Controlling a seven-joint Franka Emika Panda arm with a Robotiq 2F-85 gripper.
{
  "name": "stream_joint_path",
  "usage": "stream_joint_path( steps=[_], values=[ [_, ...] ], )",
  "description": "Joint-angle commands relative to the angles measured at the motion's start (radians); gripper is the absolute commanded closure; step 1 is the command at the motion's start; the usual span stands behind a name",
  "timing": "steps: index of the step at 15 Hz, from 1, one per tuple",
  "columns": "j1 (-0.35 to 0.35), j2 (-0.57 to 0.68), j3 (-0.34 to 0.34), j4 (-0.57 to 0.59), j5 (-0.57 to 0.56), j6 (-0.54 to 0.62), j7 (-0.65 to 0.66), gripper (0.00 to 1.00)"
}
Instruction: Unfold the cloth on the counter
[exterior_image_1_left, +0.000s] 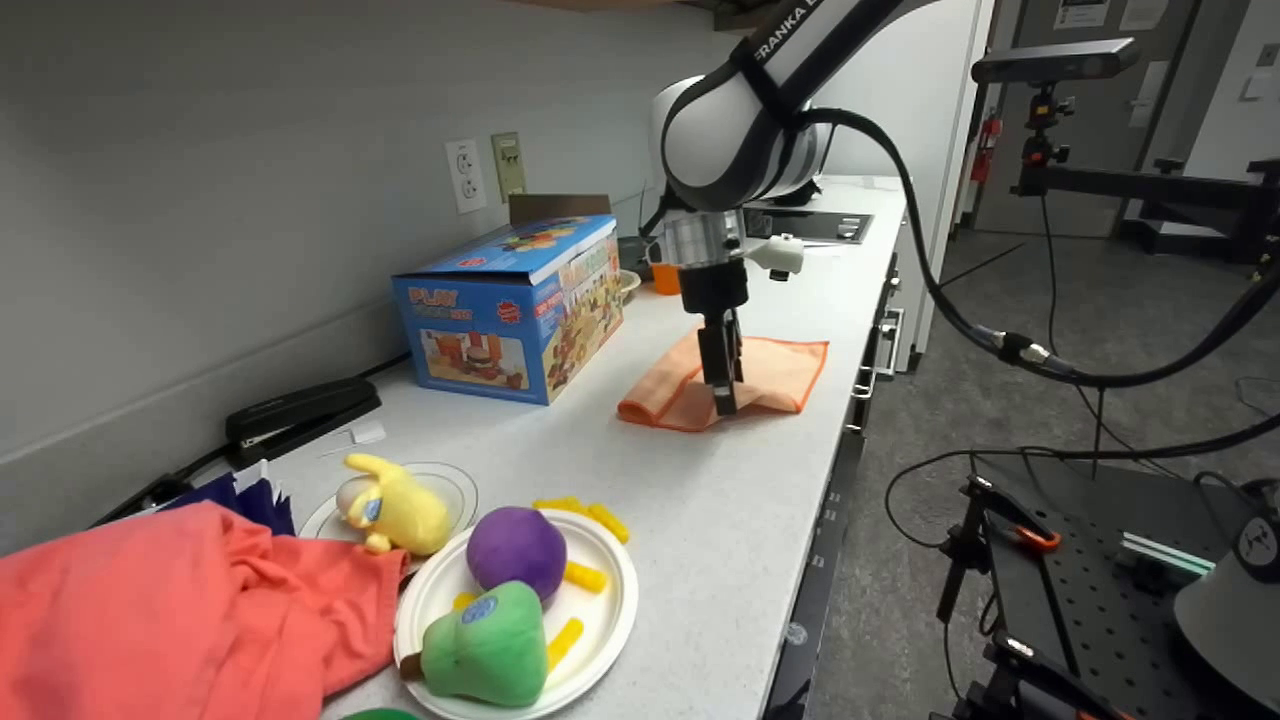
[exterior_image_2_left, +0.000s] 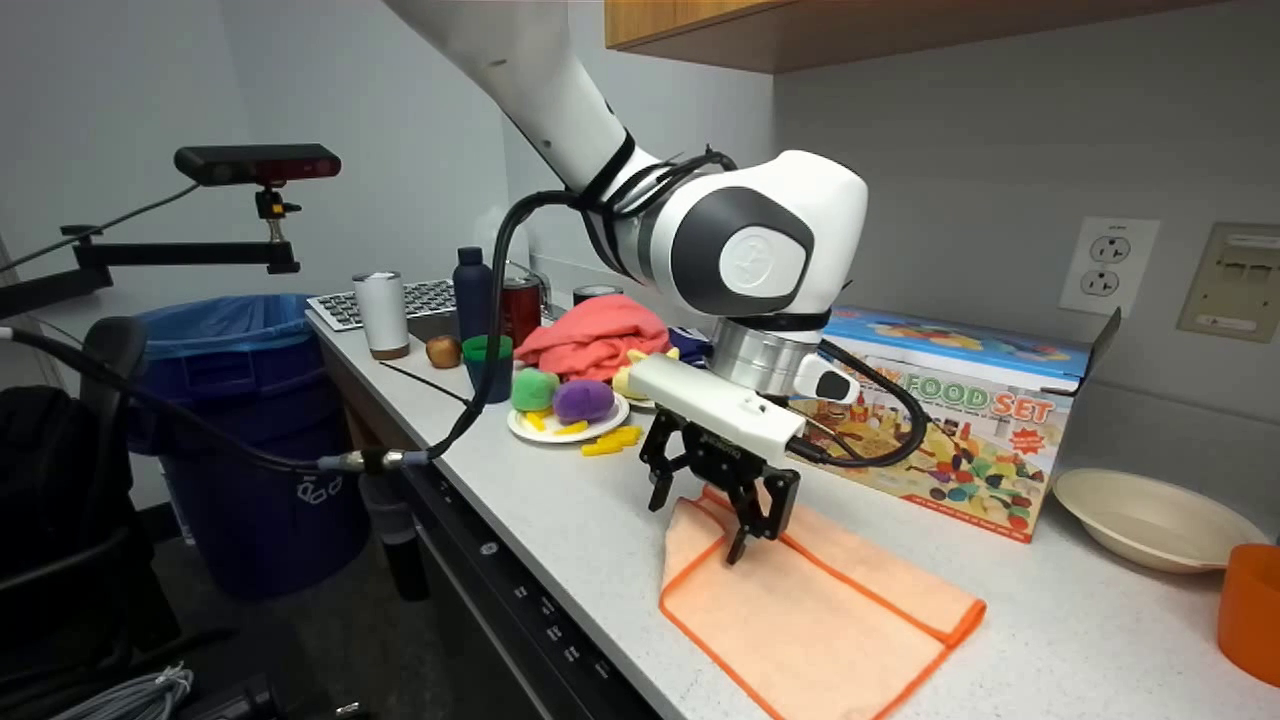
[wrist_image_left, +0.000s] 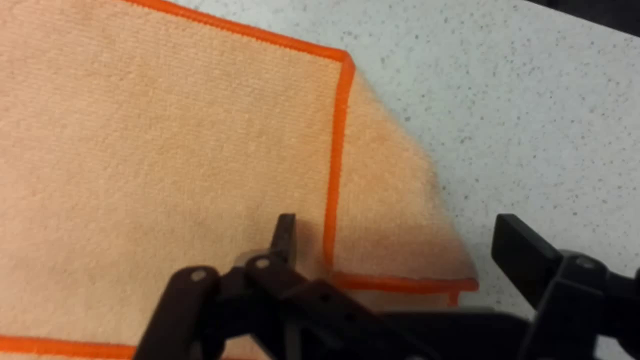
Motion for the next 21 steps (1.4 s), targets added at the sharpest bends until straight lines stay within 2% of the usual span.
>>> stream_joint_path(
  steps=[1,5,12,21],
  values=[
    [-0.021,-0.053,0.015,-0.011,0.030,-0.066,-0.039,0.00],
    [-0.020,-0.071,0.013,-0.013,0.065,-0.113,-0.064,0.00],
    [-0.003,-0.048,-0.002,-0.049,-0.042,-0.009,-0.005,0.00],
    [-0.009,-0.059,0.015,-0.084,0.002,-0.026,-0.042,0.00]
  ],
)
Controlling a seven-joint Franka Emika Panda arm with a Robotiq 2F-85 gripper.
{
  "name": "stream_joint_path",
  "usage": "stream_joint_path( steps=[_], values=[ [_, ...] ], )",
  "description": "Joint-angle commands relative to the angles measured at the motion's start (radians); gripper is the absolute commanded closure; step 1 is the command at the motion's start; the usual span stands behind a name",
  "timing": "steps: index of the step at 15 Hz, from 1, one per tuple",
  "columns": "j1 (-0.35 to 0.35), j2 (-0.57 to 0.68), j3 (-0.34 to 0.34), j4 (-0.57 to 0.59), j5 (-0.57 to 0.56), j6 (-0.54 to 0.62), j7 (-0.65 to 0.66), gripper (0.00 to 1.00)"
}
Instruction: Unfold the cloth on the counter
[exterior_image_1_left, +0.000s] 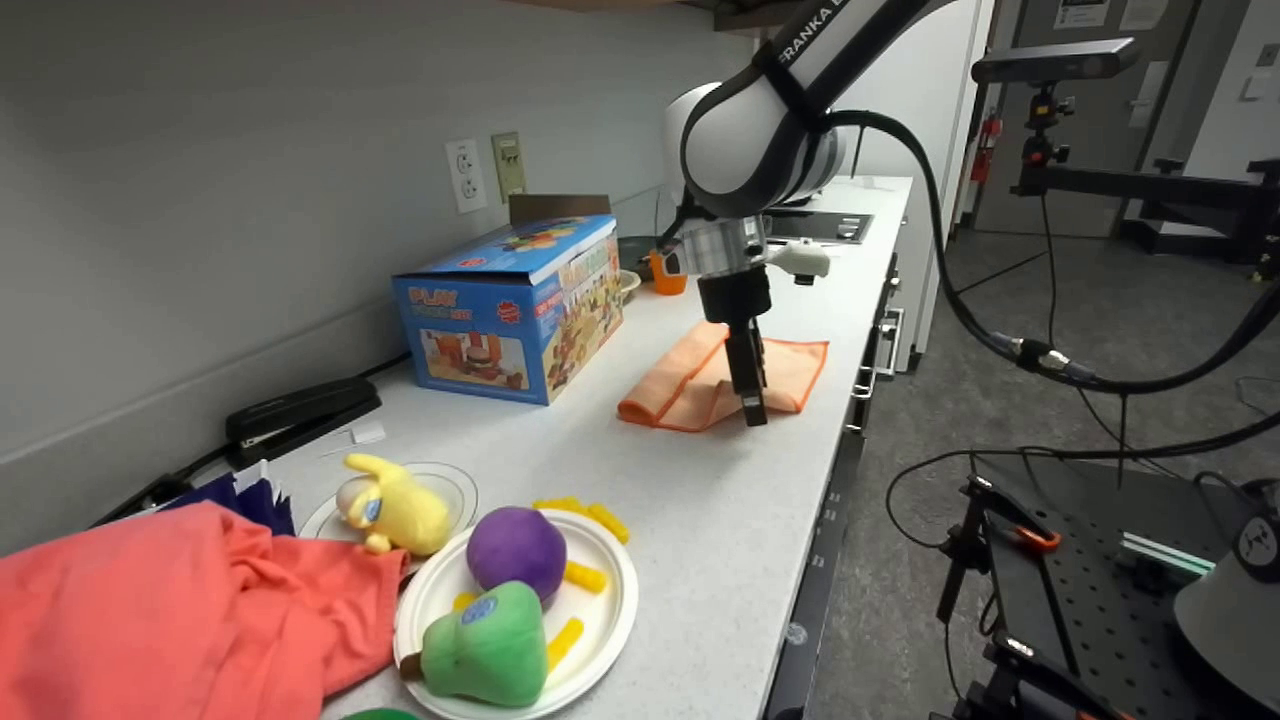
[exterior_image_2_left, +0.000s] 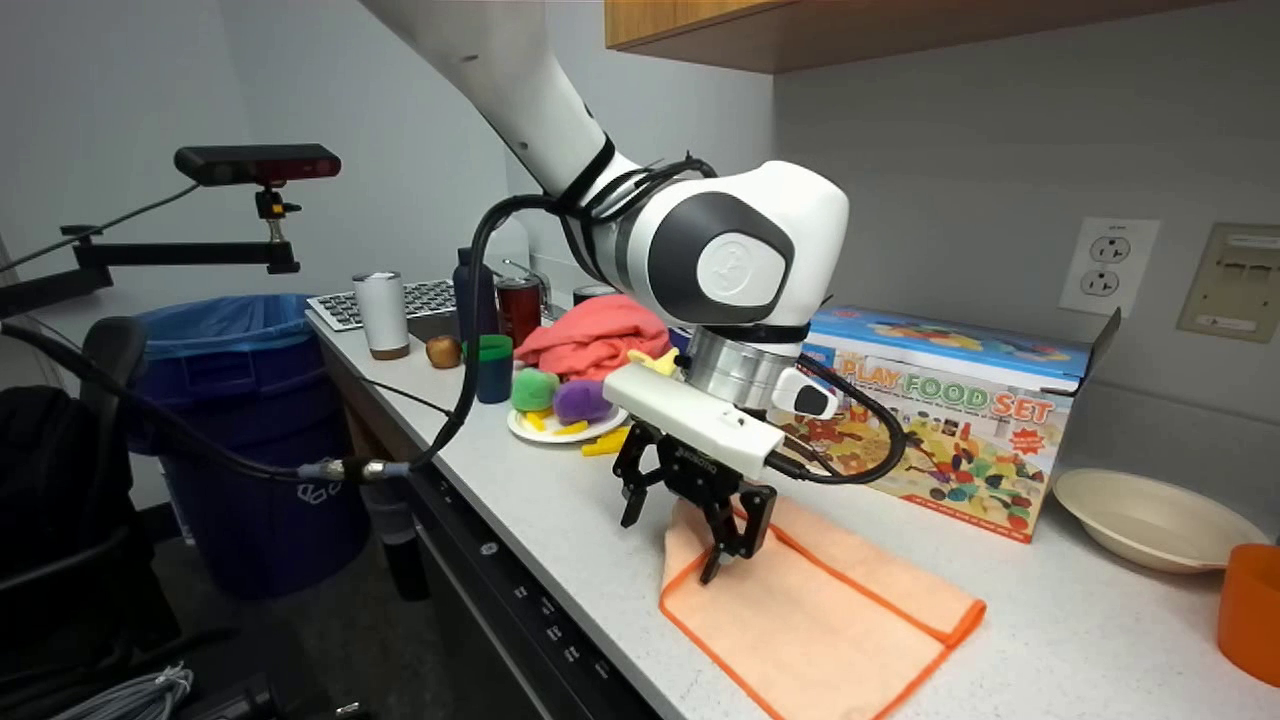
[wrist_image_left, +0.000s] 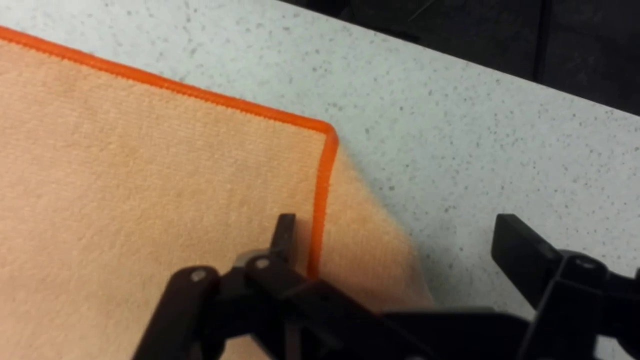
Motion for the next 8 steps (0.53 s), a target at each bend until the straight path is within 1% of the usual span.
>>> stream_joint_path(
  steps=[1,4,8],
  values=[
    [-0.008,-0.025,0.013,-0.016,0.022,-0.006,-0.022,0.00],
    [-0.010,-0.053,0.020,-0.028,0.048,0.000,-0.046,0.00],
    [-0.014,-0.091,0.029,-0.030,0.129,-0.029,-0.119,0.00]
  ],
)
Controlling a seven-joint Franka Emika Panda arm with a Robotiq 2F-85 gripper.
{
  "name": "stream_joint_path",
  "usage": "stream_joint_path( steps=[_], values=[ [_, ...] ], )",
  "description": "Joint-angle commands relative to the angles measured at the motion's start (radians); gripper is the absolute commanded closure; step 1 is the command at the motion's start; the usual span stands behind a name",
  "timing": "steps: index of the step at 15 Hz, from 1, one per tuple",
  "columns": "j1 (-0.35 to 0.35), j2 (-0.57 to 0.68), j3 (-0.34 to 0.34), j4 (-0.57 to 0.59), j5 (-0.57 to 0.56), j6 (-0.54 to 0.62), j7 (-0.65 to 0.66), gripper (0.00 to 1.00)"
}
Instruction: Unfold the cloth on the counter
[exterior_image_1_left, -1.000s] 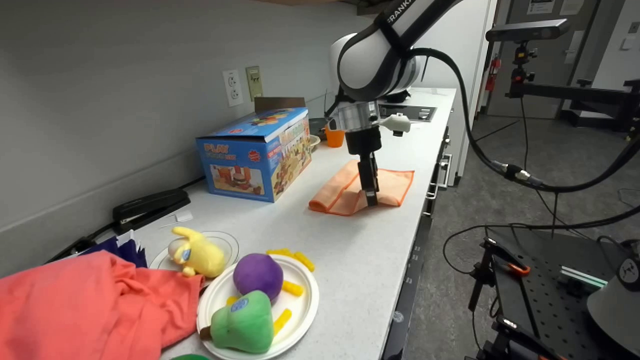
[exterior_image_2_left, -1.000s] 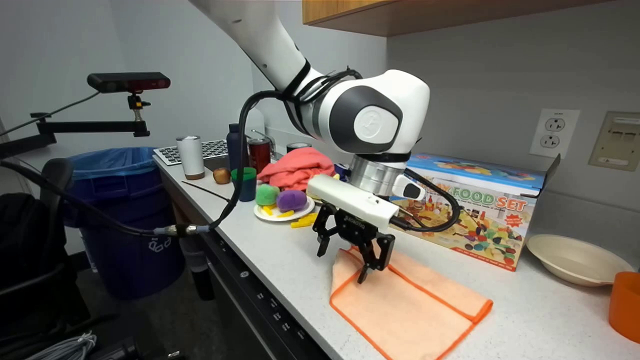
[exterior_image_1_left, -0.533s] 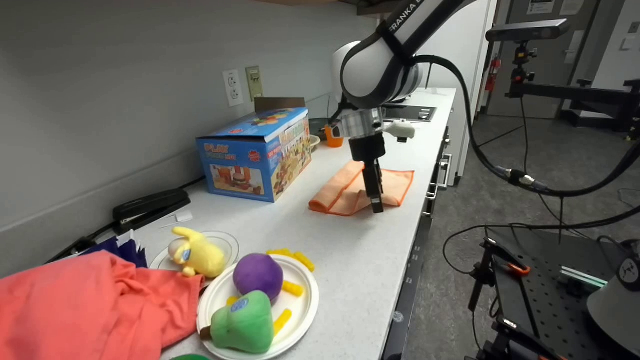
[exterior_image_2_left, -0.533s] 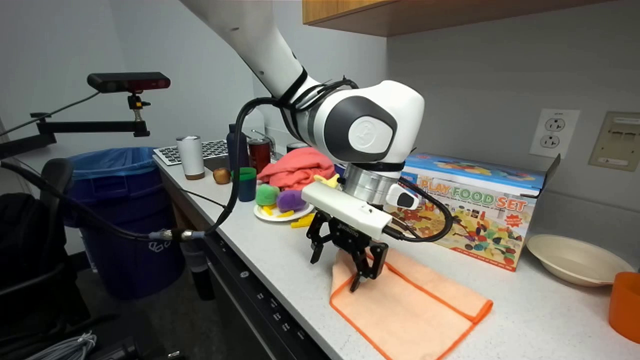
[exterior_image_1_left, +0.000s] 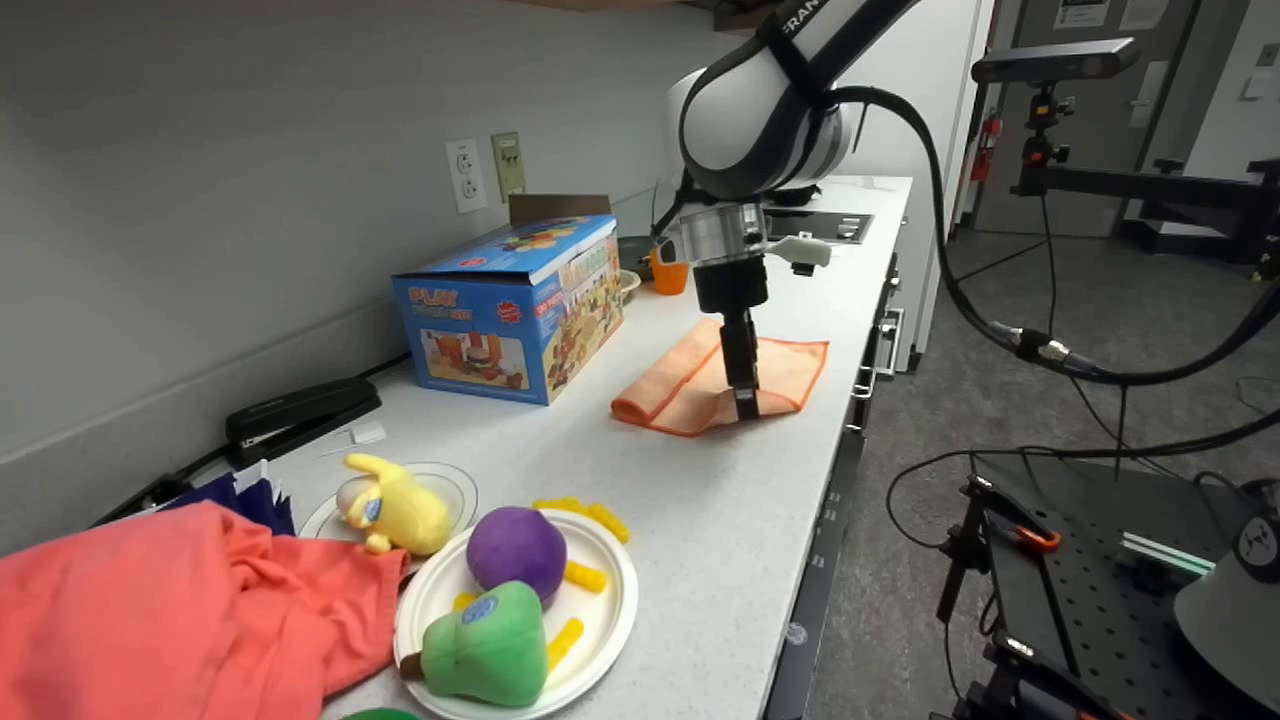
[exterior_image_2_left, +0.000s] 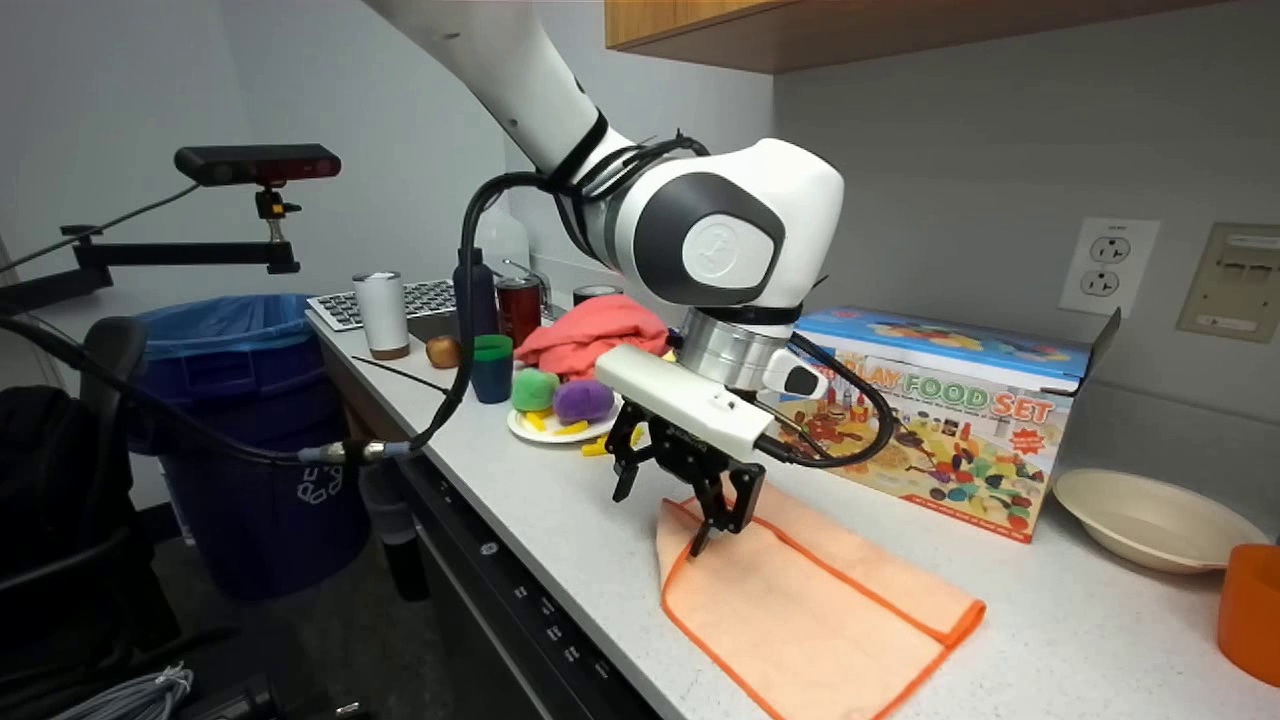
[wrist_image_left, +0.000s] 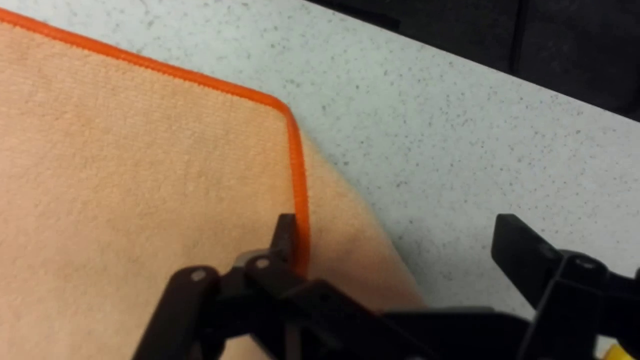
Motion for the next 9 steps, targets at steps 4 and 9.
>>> stream_joint_path(
  steps=[4,9],
  values=[
    [-0.009,-0.071,0.010,-0.022,0.125,-0.069,-0.133,0.00],
    [-0.004,-0.082,0.004,-0.027,0.142,-0.112,-0.184,0.00]
  ],
)
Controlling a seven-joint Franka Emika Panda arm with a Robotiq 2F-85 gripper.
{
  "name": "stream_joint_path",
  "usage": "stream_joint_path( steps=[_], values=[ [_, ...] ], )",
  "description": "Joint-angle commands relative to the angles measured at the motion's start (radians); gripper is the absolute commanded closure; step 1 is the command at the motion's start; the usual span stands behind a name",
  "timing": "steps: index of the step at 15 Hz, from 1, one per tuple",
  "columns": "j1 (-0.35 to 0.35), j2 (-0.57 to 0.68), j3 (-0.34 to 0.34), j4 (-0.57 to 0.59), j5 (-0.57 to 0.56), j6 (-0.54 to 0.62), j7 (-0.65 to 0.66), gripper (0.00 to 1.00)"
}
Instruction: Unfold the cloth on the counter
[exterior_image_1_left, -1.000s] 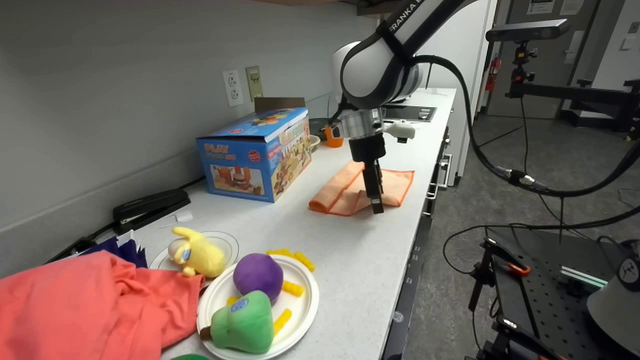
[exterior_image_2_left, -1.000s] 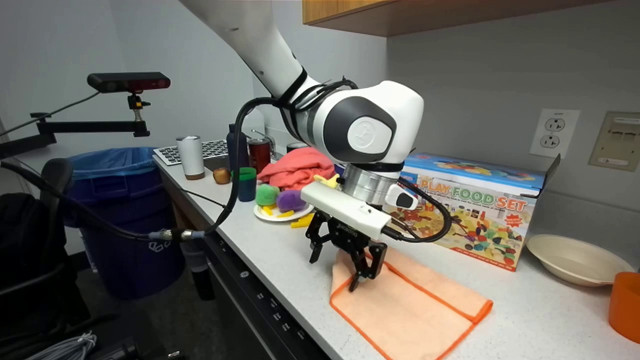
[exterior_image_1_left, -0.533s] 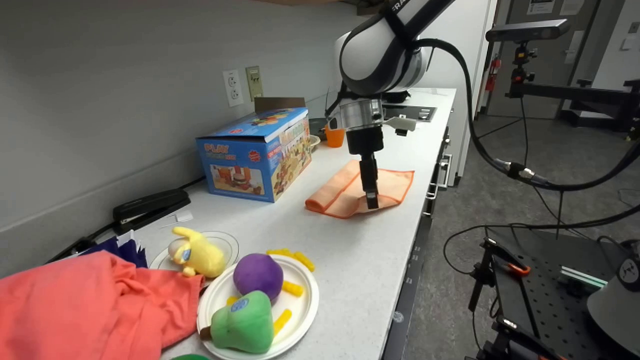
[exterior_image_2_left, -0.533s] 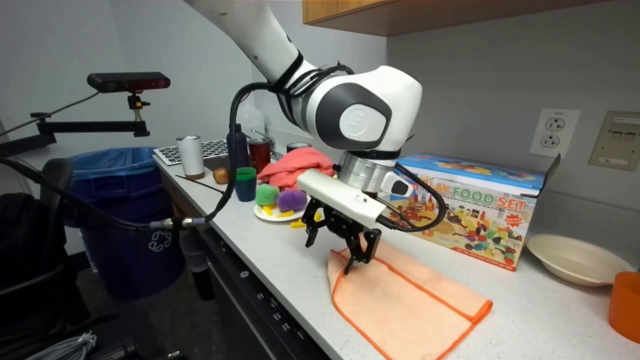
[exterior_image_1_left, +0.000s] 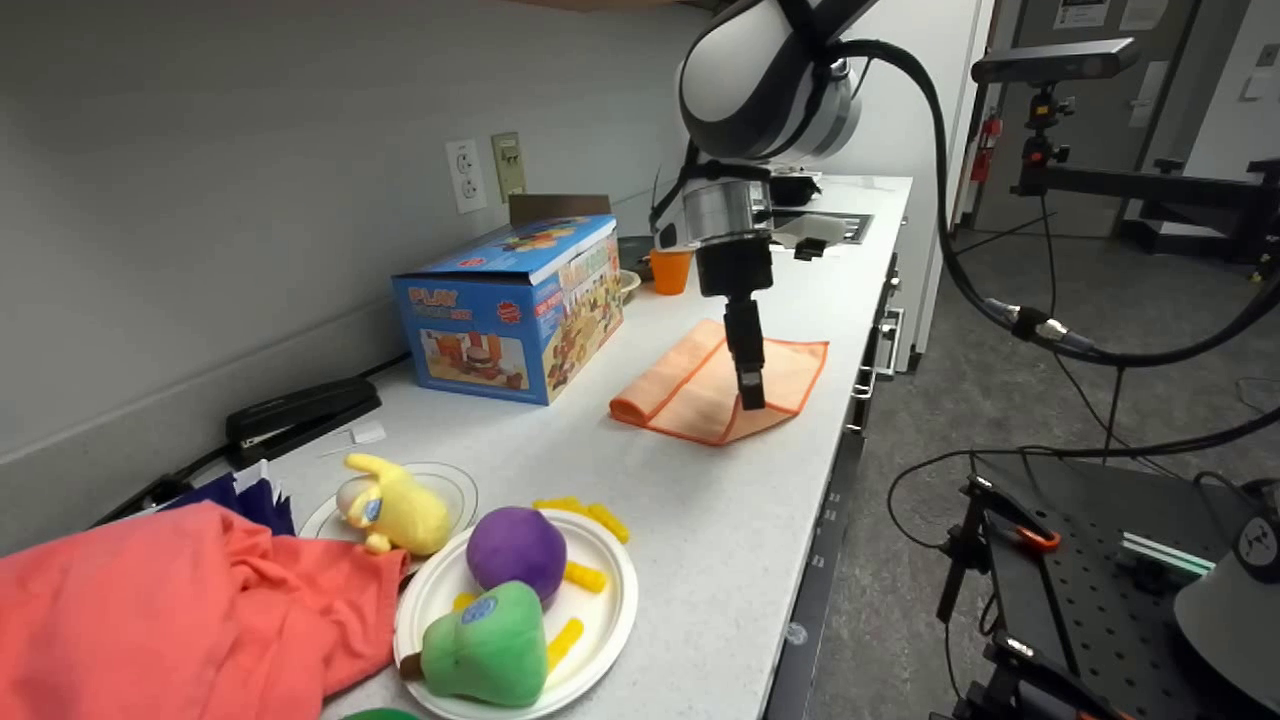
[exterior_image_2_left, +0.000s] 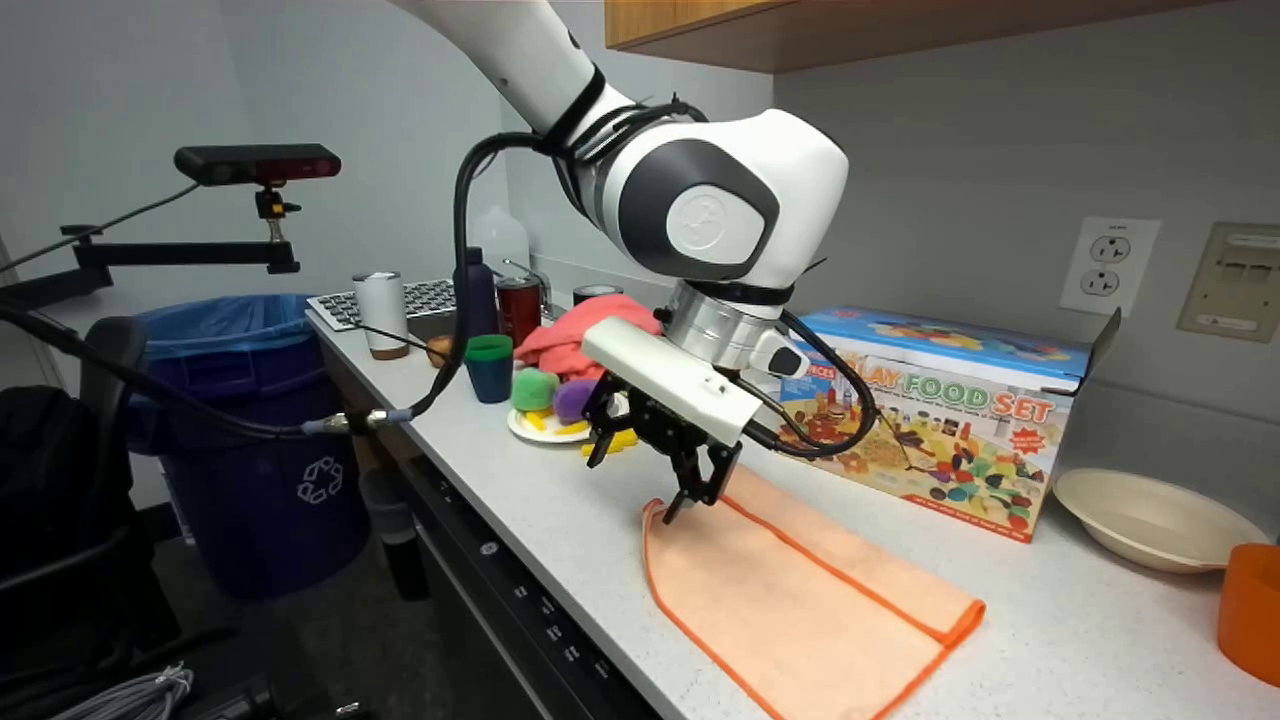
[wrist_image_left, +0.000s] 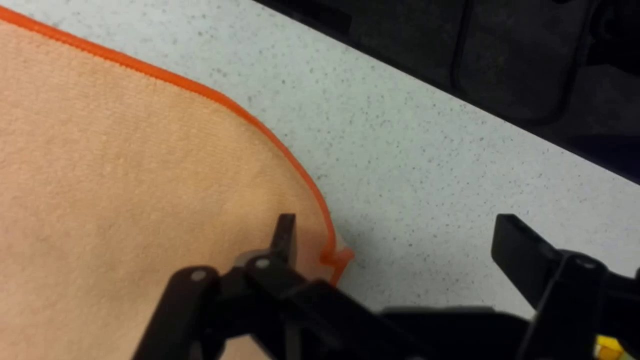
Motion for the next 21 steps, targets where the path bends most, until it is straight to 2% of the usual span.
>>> stream_joint_path(
  steps=[1,4,9,12,17,21],
  values=[
    [-0.004,-0.032,0.000,-0.021,0.031,-0.037,-0.057,0.00],
    [-0.002,-0.038,0.002,-0.030,0.045,-0.063,-0.073,0.00],
    [0.014,-0.044,0.016,-0.046,0.078,-0.181,-0.154,0.00],
    [0.011,-0.036,0.010,-0.032,0.090,-0.208,-0.145,0.00],
    [0.019,-0.027,-0.003,-0.005,0.014,-0.076,-0.069,0.00],
    [0.039,0.002,0.003,0.010,-0.087,0.137,0.078,0.00]
  ],
)
